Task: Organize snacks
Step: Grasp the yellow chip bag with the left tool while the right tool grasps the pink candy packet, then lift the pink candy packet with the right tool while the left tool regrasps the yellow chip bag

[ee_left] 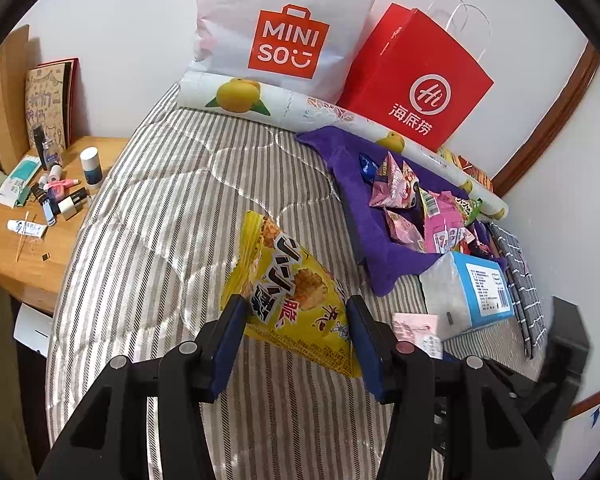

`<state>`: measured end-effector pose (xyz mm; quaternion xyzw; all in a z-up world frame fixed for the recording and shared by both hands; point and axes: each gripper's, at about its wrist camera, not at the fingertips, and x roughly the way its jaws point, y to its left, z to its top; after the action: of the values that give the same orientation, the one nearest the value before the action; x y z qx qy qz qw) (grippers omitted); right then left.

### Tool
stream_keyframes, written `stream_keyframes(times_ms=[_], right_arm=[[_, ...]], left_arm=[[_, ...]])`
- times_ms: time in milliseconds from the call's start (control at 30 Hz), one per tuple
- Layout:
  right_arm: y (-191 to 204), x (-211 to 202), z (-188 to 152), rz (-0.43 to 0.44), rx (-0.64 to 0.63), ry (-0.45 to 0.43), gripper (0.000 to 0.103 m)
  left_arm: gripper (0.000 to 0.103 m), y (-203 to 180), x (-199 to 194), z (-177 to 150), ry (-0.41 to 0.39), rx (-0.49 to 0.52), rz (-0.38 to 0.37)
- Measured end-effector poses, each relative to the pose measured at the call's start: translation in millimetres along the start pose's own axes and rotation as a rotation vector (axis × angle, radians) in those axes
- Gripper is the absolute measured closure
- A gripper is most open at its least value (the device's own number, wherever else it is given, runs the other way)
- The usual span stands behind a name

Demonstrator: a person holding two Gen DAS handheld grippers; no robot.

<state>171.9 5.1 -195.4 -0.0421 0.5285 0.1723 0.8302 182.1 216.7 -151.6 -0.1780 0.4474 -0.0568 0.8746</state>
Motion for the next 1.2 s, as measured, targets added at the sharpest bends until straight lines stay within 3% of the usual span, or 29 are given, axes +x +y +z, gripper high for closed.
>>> stream_keyframes(times_ms=[200, 767, 1033, 1200], right_arm=[[-8.5, -42.9, -9.9, 0.071, -0.036, -0.056, 0.061], [-118.1, -144.1, -55.3, -0.044, 0.075, -0.211, 0.061], [-144.5, -142.5, -61.9, -0.039, 0.108, -0.208, 0.061], [-144.7, -131.9, -65.0, -0.016, 0.116, -0.187, 0.061]], left_arm=[[0.053, -22.6, -2.9, -7.0, 0.007, 0.025, -0.011], [0.056, -143.8, -9.3, -21.8, 0.014, 0.192, -0.095], [0.052, -123.2, 4.4, -29.5, 0.056, 0.12, 0.006], [0.031, -111.9, -1.9, -42.6, 0.048, 0.098, -0.013]])
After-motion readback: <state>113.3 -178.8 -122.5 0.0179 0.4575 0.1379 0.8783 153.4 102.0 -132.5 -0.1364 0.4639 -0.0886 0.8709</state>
